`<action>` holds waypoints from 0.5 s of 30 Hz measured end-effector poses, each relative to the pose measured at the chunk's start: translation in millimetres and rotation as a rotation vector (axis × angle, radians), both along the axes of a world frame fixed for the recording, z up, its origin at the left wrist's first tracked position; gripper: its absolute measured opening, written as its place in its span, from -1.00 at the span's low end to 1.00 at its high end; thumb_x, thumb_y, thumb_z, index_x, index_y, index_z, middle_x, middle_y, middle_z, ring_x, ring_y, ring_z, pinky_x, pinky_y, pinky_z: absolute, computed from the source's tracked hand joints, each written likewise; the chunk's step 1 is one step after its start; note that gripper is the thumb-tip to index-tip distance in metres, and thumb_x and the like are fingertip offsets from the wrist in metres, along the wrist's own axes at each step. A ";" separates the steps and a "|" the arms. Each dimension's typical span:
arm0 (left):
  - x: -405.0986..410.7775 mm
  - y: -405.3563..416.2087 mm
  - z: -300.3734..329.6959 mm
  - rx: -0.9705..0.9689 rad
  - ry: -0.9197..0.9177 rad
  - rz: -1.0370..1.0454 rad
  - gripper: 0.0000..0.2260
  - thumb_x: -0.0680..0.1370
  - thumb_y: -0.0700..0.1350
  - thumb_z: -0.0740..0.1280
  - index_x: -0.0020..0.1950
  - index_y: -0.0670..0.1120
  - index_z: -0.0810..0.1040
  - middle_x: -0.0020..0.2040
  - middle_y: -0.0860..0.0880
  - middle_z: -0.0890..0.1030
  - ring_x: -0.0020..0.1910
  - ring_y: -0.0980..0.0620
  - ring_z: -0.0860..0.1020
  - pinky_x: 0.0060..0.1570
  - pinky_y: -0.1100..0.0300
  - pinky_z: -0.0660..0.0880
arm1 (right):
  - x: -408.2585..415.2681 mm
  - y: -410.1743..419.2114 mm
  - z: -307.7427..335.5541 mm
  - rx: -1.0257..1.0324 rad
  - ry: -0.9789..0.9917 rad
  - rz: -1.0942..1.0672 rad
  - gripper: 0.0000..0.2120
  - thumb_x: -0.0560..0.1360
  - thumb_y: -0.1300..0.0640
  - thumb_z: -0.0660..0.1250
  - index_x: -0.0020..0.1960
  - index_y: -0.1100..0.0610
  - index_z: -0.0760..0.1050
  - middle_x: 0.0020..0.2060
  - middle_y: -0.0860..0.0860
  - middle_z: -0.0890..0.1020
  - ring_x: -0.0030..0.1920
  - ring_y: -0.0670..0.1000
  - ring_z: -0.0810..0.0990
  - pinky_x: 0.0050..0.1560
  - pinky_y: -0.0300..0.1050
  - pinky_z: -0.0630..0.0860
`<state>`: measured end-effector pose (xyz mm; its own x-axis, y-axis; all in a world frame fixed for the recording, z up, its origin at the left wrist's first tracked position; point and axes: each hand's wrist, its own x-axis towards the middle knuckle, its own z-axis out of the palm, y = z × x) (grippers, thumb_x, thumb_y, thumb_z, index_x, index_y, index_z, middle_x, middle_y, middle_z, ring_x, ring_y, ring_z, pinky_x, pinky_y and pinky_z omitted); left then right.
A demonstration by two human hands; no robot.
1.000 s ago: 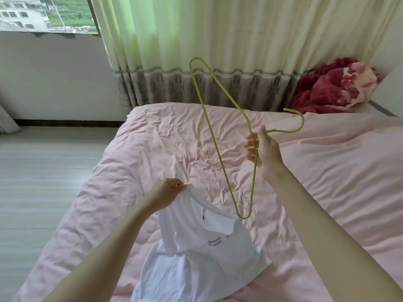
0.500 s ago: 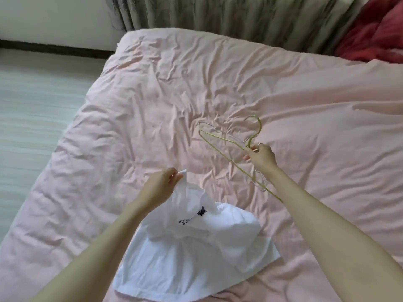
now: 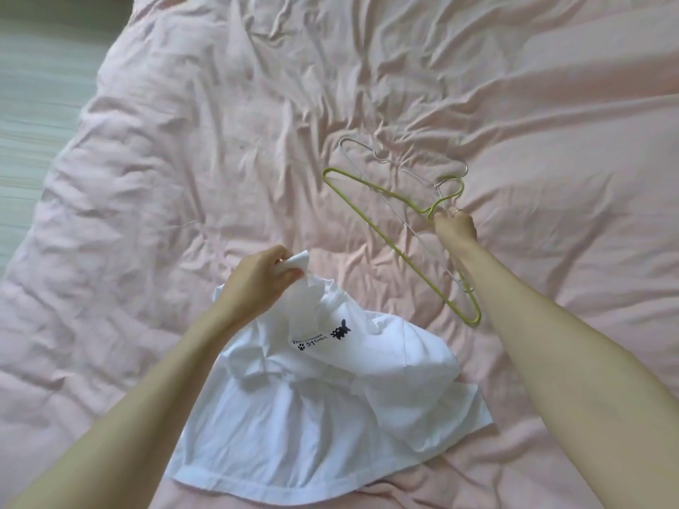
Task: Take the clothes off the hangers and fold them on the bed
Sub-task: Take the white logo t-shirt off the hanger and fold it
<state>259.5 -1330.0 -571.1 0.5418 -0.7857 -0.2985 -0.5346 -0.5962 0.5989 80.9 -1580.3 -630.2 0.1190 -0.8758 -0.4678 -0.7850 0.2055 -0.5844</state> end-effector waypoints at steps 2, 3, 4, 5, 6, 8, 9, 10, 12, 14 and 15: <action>3.0 0.9 4.5 0.017 -0.019 -0.051 -0.78 0.51 -0.09 0.37 -0.16 -0.26 0.54 -0.37 -0.12 0.47 -0.30 -0.11 0.41 -0.30 0.03 0.31 | 3.5 17.2 3.0 0.046 -0.065 0.081 -0.71 0.53 0.14 0.20 0.17 0.27 0.48 0.06 0.13 0.58 0.10 0.10 0.52 0.10 -0.10 0.40; 4.3 2.9 10.3 0.023 -0.026 -0.071 -0.76 0.52 -0.08 0.36 -0.19 -0.26 0.54 -0.37 -0.14 0.48 -0.32 -0.10 0.40 -0.31 0.03 0.30 | 4.8 31.8 4.4 0.091 -0.104 0.151 -0.74 0.48 0.13 0.25 0.08 0.26 0.50 -0.09 0.08 0.55 -0.03 0.04 0.50 -0.01 -0.11 0.41; 5.7 4.8 17.3 0.021 -0.033 -0.085 -0.77 0.52 -0.07 0.36 -0.21 -0.23 0.54 -0.37 -0.15 0.49 -0.33 -0.09 0.39 -0.32 0.05 0.28 | 5.6 47.4 3.7 0.148 -0.131 0.229 -0.75 0.45 0.12 0.26 0.04 0.25 0.51 -0.15 0.06 0.52 -0.10 0.01 0.46 -0.09 -0.14 0.39; 7.6 6.9 25.7 0.003 -0.044 -0.096 -0.78 0.52 -0.07 0.36 -0.23 -0.20 0.54 -0.38 -0.14 0.48 -0.33 -0.09 0.39 -0.33 0.06 0.27 | 6.4 64.1 2.8 0.222 -0.129 0.314 -0.71 0.46 0.14 0.25 0.12 0.26 0.51 -0.11 0.05 0.51 -0.07 0.00 0.46 -0.08 -0.17 0.37; 8.8 8.0 32.9 -0.024 -0.050 -0.101 -0.80 0.52 -0.08 0.37 -0.23 -0.18 0.54 -0.39 -0.12 0.47 -0.34 -0.08 0.38 -0.35 0.07 0.27 | 6.3 81.0 -0.2 0.309 -0.100 0.402 -0.65 0.48 0.17 0.25 0.25 0.24 0.45 0.01 0.06 0.50 0.03 0.00 0.48 0.00 -0.17 0.38; 12.1 13.8 53.1 -0.072 -0.052 -0.111 -0.86 0.51 -0.09 0.37 -0.18 -0.15 0.57 -0.41 -0.08 0.45 -0.36 -0.07 0.36 -0.35 0.09 0.27 | 6.1 111.6 -6.3 0.426 0.012 0.604 -0.51 0.49 0.19 0.22 0.41 0.15 0.28 0.22 0.05 0.44 0.23 0.05 0.46 0.17 -0.11 0.41; 13.9 16.9 63.5 -0.087 -0.056 -0.109 -0.89 0.51 -0.09 0.37 -0.15 -0.12 0.58 -0.41 -0.06 0.45 -0.37 -0.06 0.36 -0.35 0.10 0.27 | 7.7 122.8 -6.7 0.452 0.053 0.693 -0.51 0.46 0.20 0.21 0.39 0.12 0.28 0.22 0.04 0.46 0.24 0.07 0.47 0.19 -0.07 0.44; 16.0 20.4 73.9 -0.106 -0.066 -0.105 -0.92 0.51 -0.09 0.37 -0.14 -0.08 0.59 -0.41 -0.05 0.46 -0.37 -0.05 0.37 -0.35 0.14 0.28 | 10.0 130.6 -6.8 0.453 0.073 0.741 -0.53 0.41 0.19 0.19 0.32 0.12 0.33 0.16 0.04 0.50 0.19 0.08 0.50 0.16 -0.05 0.46; 17.1 28.9 93.2 -0.155 -0.074 -0.083 -0.97 0.50 -0.07 0.38 -0.13 0.01 0.60 -0.37 -0.04 0.51 -0.36 -0.01 0.40 -0.36 0.23 0.30 | 12.7 135.8 -0.4 0.439 0.010 0.719 -0.53 0.28 0.12 0.21 0.19 0.14 0.43 0.02 0.04 0.57 0.08 0.06 0.53 0.08 -0.03 0.47; 14.8 41.5 112.6 -0.218 -0.062 -0.071 -0.98 0.49 -0.08 0.40 -0.14 0.03 0.61 -0.34 -0.01 0.54 -0.33 -0.03 0.42 -0.34 0.20 0.33 | 14.9 138.1 17.3 0.366 -0.054 0.645 -0.62 0.32 0.06 0.28 0.11 0.17 0.46 -0.04 0.03 0.56 0.02 0.03 0.51 0.01 -0.06 0.43; 14.6 45.7 117.8 -0.249 -0.053 -0.065 -0.98 0.49 -0.09 0.40 -0.14 0.02 0.62 -0.34 -0.02 0.55 -0.31 -0.04 0.45 -0.32 0.17 0.34 | 14.5 137.2 26.1 0.336 -0.086 0.604 -0.73 0.40 0.08 0.32 0.06 0.16 0.46 -0.06 0.01 0.54 -0.01 0.01 0.49 -0.05 -0.10 0.39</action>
<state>274.1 -1284.4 -453.3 0.4974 -0.8652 -0.0638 -0.6015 -0.3970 0.6933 95.4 -1443.1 -604.1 0.5887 -0.4539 -0.6689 -0.7724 -0.0718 -0.6311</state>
